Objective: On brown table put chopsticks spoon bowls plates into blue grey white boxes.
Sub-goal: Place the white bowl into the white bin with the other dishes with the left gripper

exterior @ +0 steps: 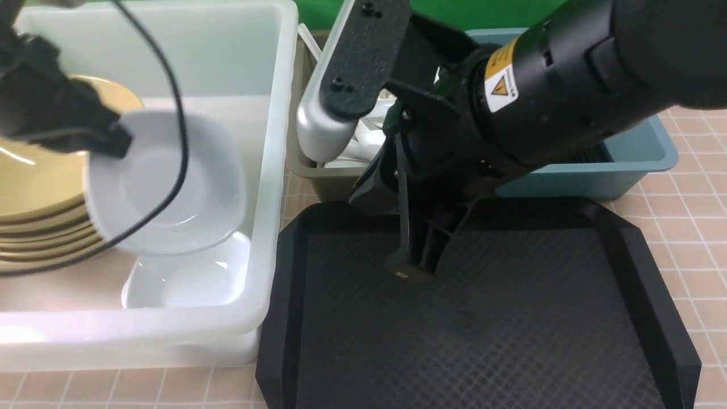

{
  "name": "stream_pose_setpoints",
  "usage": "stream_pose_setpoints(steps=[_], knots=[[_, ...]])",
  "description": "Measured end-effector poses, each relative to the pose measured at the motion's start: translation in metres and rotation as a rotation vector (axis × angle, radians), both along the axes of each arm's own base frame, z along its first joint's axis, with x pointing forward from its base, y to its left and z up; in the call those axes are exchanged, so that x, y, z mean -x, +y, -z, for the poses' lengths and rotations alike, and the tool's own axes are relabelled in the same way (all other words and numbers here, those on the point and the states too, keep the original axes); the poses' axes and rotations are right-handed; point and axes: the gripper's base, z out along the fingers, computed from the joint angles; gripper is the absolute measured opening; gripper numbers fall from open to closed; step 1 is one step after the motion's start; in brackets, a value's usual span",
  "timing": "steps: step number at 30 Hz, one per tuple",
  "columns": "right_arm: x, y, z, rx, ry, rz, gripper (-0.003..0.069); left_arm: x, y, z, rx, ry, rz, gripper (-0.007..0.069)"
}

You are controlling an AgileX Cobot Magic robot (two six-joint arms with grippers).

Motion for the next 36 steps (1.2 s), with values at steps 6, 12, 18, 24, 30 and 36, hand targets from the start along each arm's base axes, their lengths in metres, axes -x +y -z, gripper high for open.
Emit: stream_pose_setpoints(steps=[6,12,18,24,30,36], knots=[[-0.002,-0.002,-0.002,0.024,-0.034,0.002,0.0059,-0.002,0.005,0.010,-0.064,0.061,0.028,0.0006],[-0.003,-0.002,-0.002,0.030,-0.044,0.003,0.0064,-0.019,0.002,0.039,-0.013,0.190,0.100,0.0006],[-0.003,-0.003,-0.002,0.034,-0.040,0.002,0.0069,-0.041,0.003,0.076,0.016,0.302,0.117,0.0006],[-0.002,-0.003,-0.001,0.047,-0.030,0.000,0.0073,-0.046,0.004,0.081,0.017,0.296,0.109,0.0014],[-0.002,-0.004,-0.001,0.048,-0.029,0.000,0.0077,-0.048,0.002,0.080,0.038,0.277,0.101,0.0145],[-0.001,-0.005,0.000,0.063,-0.020,-0.001,0.0078,-0.048,0.000,0.079,0.064,0.275,0.099,0.0363]])
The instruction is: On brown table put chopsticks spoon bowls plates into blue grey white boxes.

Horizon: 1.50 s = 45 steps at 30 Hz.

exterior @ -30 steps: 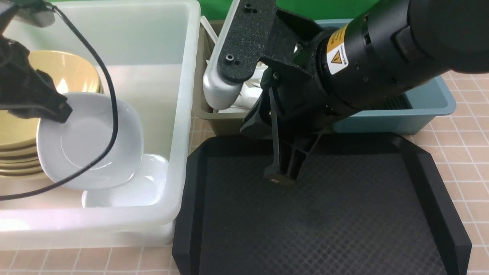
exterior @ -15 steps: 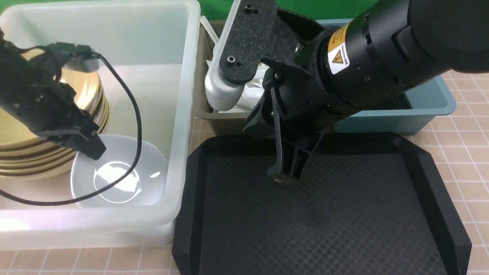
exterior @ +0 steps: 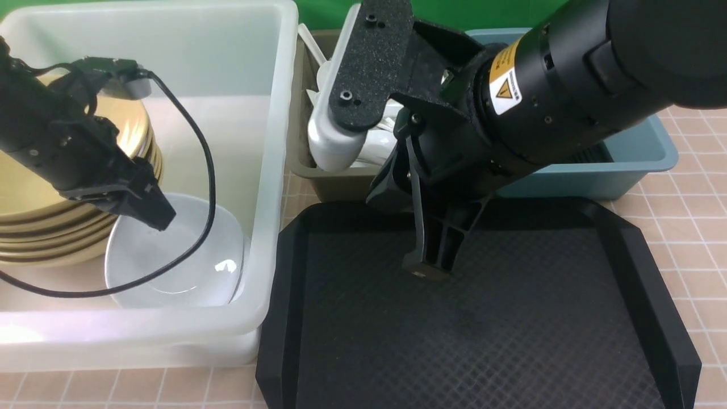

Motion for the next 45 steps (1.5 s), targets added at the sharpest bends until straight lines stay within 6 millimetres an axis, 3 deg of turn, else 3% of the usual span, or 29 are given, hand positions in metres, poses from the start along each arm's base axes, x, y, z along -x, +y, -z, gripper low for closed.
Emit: stream_pose_setpoints(steps=[5,8,10,14,17,22,25,29,30,33,37,41,45], knots=[[-0.001,-0.003,0.001,0.035,-0.014,0.005,0.0078,-0.002,0.000,-0.012,0.006,-0.009,0.006,0.0467],[-0.002,-0.004,0.002,0.056,-0.016,0.010,0.0079,-0.006,0.000,-0.027,0.013,-0.042,-0.047,0.0475],[-0.003,-0.007,0.002,0.074,-0.019,0.036,0.0082,-0.005,0.000,-0.050,0.024,-0.090,-0.130,0.0457],[-0.006,-0.011,0.002,0.086,-0.029,0.105,0.0087,0.007,0.002,-0.090,0.018,-0.189,-0.225,0.0386],[-0.005,-0.019,-0.005,0.082,-0.040,0.177,0.0089,0.034,0.005,-0.123,-0.016,-0.275,-0.302,0.0273],[0.009,-0.036,-0.024,0.021,-0.045,0.248,0.0091,0.082,0.005,-0.142,-0.069,-0.349,-0.337,0.0081],[0.024,-0.053,-0.029,-0.026,-0.042,0.288,0.0094,0.114,0.003,-0.137,-0.076,-0.370,-0.343,0.0008],[0.045,-0.075,-0.021,-0.079,-0.048,0.309,0.0099,0.157,0.000,-0.117,-0.069,-0.482,-0.375,0.0001],[0.046,-0.076,-0.021,-0.089,-0.052,0.309,0.0099,0.156,0.000,-0.118,-0.068,-0.490,-0.377,0.0001],[0.067,-0.098,-0.011,-0.204,-0.082,0.327,0.0099,0.196,-0.004,-0.093,-0.040,-0.624,-0.410,0.0001],[0.089,-0.118,-0.004,-0.389,-0.179,0.296,0.0099,0.232,-0.007,-0.063,-0.014,-0.758,-0.438,0.0001],[0.103,-0.129,0.004,-0.531,-0.264,0.255,0.0099,0.252,-0.007,-0.038,-0.018,-0.833,-0.452,0.0001],[0.107,-0.130,0.010,-0.612,-0.311,0.227,0.0099,0.259,-0.006,-0.028,-0.049,-0.853,-0.449,0.0001]])
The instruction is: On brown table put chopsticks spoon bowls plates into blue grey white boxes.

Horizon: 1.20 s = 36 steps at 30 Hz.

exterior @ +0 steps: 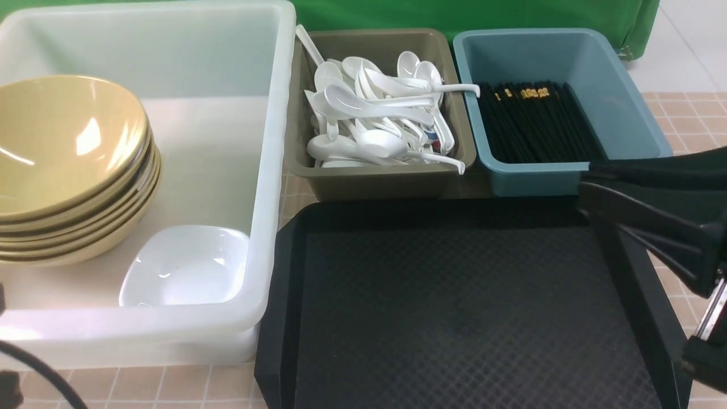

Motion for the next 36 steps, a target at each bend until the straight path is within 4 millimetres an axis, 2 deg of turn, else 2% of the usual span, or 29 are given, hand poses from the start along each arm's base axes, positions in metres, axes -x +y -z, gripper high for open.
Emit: stream_pose_setpoints(steps=[7,28,32,36], knots=[[0.000,0.001,0.009,-0.001,0.017,-0.001,0.0099,0.001,0.001,0.004,-0.019,-0.007,-0.008,0.0001],[0.001,-0.001,0.013,0.011,0.034,0.006,0.0121,0.003,0.001,0.008,-0.019,0.035,-0.002,0.0001],[0.012,-0.021,0.031,-0.004,0.046,0.055,0.0045,0.003,0.001,0.008,-0.016,0.035,-0.003,0.0001],[0.025,-0.051,0.055,-0.070,0.038,0.166,0.0035,0.003,0.001,0.008,-0.017,0.035,-0.003,0.0001]])
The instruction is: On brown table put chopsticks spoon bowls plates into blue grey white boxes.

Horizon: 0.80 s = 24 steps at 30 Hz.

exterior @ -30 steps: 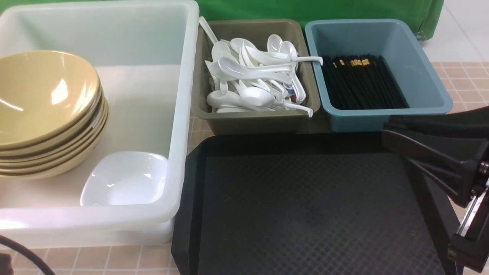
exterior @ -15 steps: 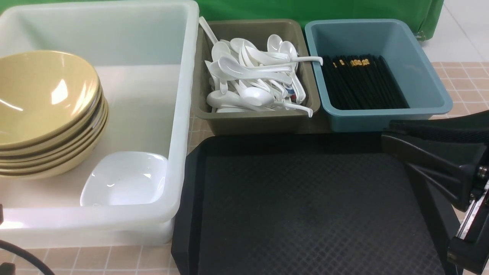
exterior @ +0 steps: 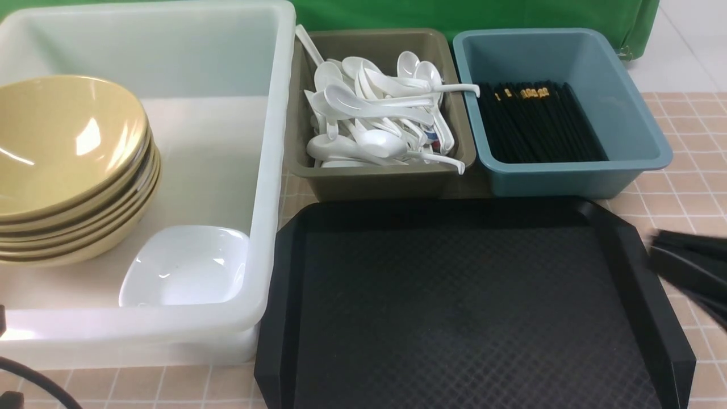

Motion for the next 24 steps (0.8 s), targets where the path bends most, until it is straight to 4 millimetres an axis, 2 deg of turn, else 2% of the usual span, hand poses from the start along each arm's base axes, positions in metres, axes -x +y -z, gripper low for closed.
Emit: stream_pose_setpoints(steps=[6,8,10,14,16,24], knots=[[0.023,-0.043,0.050,-0.121,-0.071,0.298,0.0035,0.000,0.000,0.000,0.000,0.000,0.000,0.0001],[0.027,-0.047,0.057,-0.142,-0.084,0.350,0.0035,0.000,0.000,0.000,0.000,0.000,0.000,0.0001],[0.033,-0.056,0.078,-0.182,-0.100,0.469,0.0035,0.000,0.000,0.000,0.000,0.000,0.000,0.0001],[0.030,-0.064,0.115,-0.186,-0.034,0.633,0.0035,0.000,0.000,0.000,0.001,0.000,0.000,0.0001],[0.029,-0.066,0.125,-0.193,-0.001,0.671,0.0035,0.000,0.000,0.000,0.000,-0.001,0.000,0.0001],[0.031,-0.068,0.135,-0.177,0.091,0.724,0.0035,0.000,0.000,0.000,0.001,0.000,0.000,0.0001]])
